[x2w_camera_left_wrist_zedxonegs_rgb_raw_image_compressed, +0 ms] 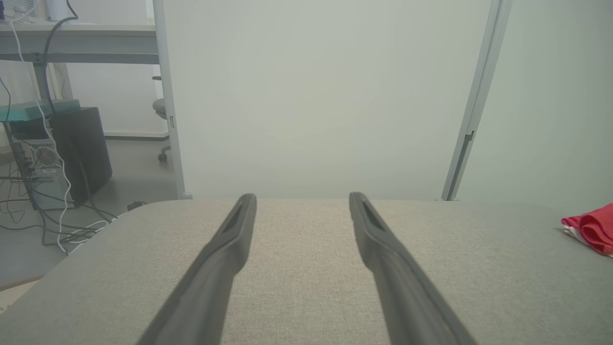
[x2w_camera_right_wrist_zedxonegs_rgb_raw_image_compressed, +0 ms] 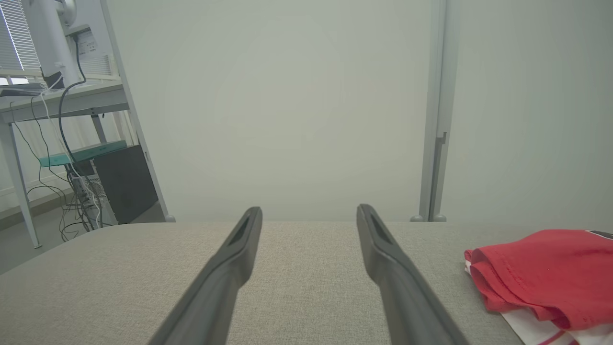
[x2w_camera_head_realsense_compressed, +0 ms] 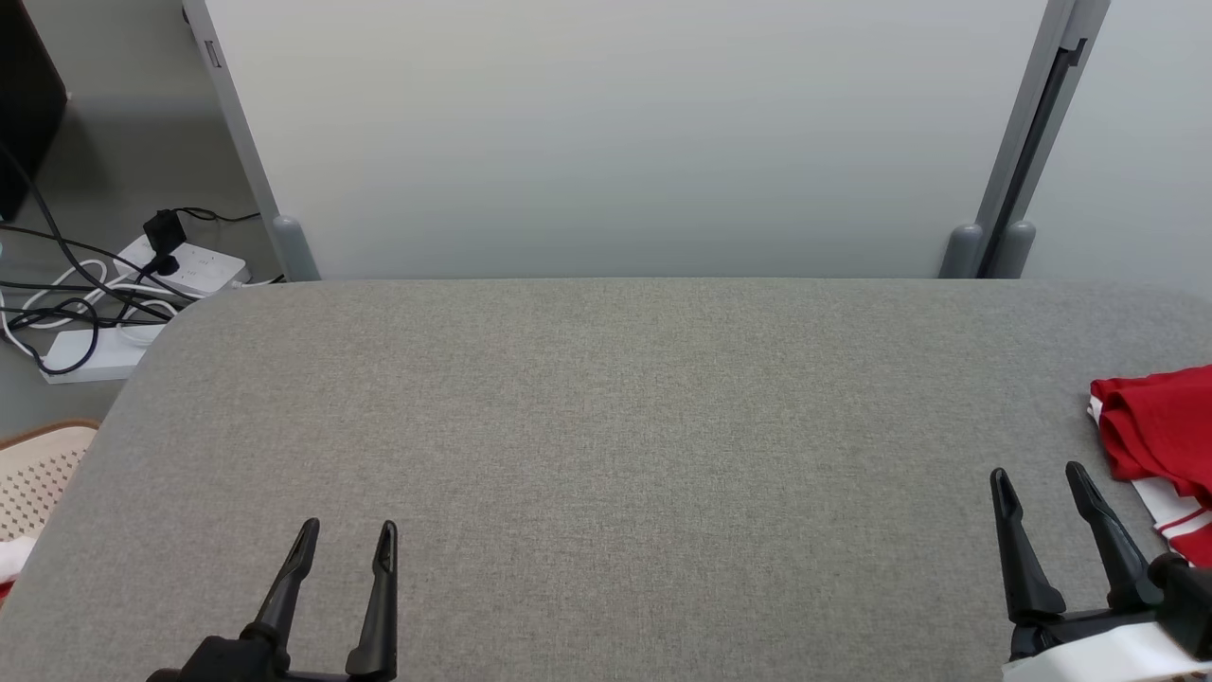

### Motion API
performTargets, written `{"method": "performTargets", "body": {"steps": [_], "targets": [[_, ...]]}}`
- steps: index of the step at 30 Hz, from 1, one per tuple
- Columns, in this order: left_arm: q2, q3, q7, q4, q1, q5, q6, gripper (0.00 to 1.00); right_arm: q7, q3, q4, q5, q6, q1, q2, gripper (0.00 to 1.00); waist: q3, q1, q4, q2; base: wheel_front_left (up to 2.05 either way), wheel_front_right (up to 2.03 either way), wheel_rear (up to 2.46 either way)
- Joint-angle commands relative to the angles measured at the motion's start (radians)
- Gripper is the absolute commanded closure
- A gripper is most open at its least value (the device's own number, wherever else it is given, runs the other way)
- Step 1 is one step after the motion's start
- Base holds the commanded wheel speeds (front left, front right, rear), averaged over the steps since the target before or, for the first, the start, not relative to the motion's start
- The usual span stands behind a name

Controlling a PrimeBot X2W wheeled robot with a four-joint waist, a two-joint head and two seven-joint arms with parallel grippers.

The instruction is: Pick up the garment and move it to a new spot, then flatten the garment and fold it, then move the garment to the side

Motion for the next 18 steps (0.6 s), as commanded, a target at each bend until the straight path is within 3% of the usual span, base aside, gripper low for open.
{"method": "performTargets", "body": {"steps": [1,3,4,11,15,18], "targets": [[0.003,0.035,-0.010,-0.023,-0.042,0.012,-0.007,0.00,-0.010,0.018,-0.034,-0.014,0.001,-0.018,-0.012,0.00,0.000,0.0000,0.001,0.0000,0.00,0.00,0.00],[0.002,0.038,-0.010,-0.020,-0.043,0.023,-0.004,0.00,-0.010,0.018,-0.035,-0.014,0.001,-0.016,-0.013,0.00,0.000,0.0000,0.002,0.0000,0.00,0.00,0.00],[0.000,0.004,0.000,0.004,0.000,0.018,-0.004,1.00,0.000,0.000,-0.001,0.000,0.000,0.000,0.000,1.00,0.000,0.0000,0.002,0.0000,0.00,0.00,0.00],[-0.009,0.005,0.014,0.068,0.013,-0.015,-0.006,1.00,0.013,0.003,0.053,0.032,0.000,0.022,0.026,1.00,0.001,0.0002,0.001,0.0000,0.00,0.00,0.00],[-0.009,0.011,0.026,0.070,0.005,-0.062,-0.009,1.00,0.025,-0.003,0.054,0.075,0.000,0.017,0.029,1.00,0.003,0.0023,0.000,0.0000,0.00,0.00,0.00],[-0.009,0.014,0.035,0.073,-0.001,-0.096,-0.011,1.00,0.034,-0.006,0.056,0.106,0.000,0.013,0.030,1.00,0.006,0.0006,-0.001,0.0000,0.00,0.00,0.00]]}}
